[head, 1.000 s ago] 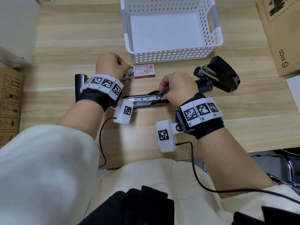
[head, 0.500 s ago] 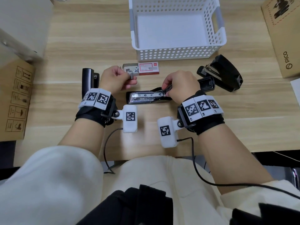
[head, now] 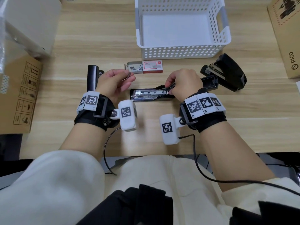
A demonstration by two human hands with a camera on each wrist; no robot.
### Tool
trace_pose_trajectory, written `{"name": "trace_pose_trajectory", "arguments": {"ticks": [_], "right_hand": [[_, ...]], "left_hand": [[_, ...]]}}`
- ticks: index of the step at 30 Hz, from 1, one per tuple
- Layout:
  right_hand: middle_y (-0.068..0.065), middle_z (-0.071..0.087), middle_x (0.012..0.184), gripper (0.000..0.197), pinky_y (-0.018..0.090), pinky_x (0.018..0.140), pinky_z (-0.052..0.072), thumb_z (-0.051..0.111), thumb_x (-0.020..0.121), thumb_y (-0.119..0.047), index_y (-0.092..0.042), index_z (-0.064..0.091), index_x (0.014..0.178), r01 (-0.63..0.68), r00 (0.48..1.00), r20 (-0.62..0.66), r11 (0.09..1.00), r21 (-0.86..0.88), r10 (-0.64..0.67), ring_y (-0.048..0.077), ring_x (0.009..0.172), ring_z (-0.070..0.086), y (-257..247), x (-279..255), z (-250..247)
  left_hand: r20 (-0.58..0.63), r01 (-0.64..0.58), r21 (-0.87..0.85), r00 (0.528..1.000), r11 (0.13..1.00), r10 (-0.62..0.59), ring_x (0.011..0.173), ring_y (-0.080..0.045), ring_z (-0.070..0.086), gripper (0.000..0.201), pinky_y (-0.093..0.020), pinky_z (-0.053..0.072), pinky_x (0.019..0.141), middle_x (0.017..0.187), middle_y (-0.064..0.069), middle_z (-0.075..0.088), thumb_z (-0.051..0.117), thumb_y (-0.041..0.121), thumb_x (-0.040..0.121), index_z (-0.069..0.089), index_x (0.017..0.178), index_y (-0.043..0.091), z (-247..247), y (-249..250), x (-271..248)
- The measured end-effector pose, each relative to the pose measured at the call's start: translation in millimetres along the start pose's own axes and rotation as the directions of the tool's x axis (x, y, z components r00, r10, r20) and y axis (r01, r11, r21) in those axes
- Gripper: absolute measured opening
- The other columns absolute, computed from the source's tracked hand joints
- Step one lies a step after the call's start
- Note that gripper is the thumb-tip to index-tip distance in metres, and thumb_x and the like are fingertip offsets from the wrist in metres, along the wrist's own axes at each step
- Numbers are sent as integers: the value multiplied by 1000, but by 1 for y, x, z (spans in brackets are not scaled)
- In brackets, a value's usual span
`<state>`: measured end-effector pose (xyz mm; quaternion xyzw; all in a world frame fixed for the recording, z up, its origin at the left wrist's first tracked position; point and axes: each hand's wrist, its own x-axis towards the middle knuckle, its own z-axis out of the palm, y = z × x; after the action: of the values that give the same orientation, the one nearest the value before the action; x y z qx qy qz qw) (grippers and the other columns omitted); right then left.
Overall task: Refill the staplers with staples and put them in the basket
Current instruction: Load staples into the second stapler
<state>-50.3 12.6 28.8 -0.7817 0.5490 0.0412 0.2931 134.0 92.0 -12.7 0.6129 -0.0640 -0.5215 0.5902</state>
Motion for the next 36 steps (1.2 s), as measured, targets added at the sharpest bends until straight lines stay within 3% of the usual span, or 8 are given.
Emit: {"name": "trace_pose_trajectory", "arguments": {"ticks": [8, 14, 19, 24, 29, 36], "right_hand": [[4, 68, 102, 28, 29, 73, 47, 64, 78, -1, -27, 70, 84, 0, 1000, -4, 1000, -4, 0, 26, 97, 61, 0, 1, 0], [5, 67, 102, 28, 27, 70, 43, 65, 77, -1, -28, 70, 84, -6, 1000, 3, 1000, 0, 6, 27, 97, 61, 1, 2, 1], [5, 68, 100, 27, 27, 70, 44, 66, 76, -1, -27, 71, 82, -8, 1000, 4, 1000, 5, 8, 27, 94, 62, 1, 3, 0], [5, 68, 100, 28, 27, 70, 45, 65, 77, 0, -27, 71, 81, -1, 1000, 0, 1000, 10, 1, 27, 94, 62, 2, 3, 0], [4, 68, 99, 28, 27, 70, 45, 66, 76, 0, -27, 71, 81, -3, 1000, 10, 1000, 9, 3, 26, 94, 62, 3, 2, 0], [5, 67, 101, 27, 27, 69, 44, 65, 77, -1, -27, 71, 81, -1, 1000, 5, 1000, 18, 1, 27, 94, 61, 3, 3, 0]], "left_hand": [[9, 60, -64, 998, 996, -59, 66, -9, 71, 8, -13, 55, 56, 69, -1, 73, 59, 15, 88, 59, 83, 9, 7, 0, -5], [17, 80, 7, 997, 997, -81, 67, -10, 71, 5, -13, 55, 57, 68, -2, 73, 66, 5, 81, 61, 79, 6, 10, 0, -5], [23, 109, -51, 994, 993, -108, 66, -9, 70, 3, -13, 56, 60, 64, -2, 72, 61, 1, 83, 61, 83, 4, 12, 1, -7], [49, 119, -53, 992, 992, -116, 67, -8, 70, 7, -15, 56, 72, 65, -2, 71, 57, 5, 87, 64, 88, 3, 10, -1, -7], [110, 99, -7, 989, 995, -98, 69, -7, 69, 20, -16, 55, 78, 66, -2, 71, 52, -13, 83, 63, 93, 1, 14, -1, -9], [106, 68, 152, 991, 986, -85, 58, -1, 63, 14, -9, 53, 62, 58, 7, 67, 52, 7, 91, 66, 88, 10, 15, -3, -7]]}}
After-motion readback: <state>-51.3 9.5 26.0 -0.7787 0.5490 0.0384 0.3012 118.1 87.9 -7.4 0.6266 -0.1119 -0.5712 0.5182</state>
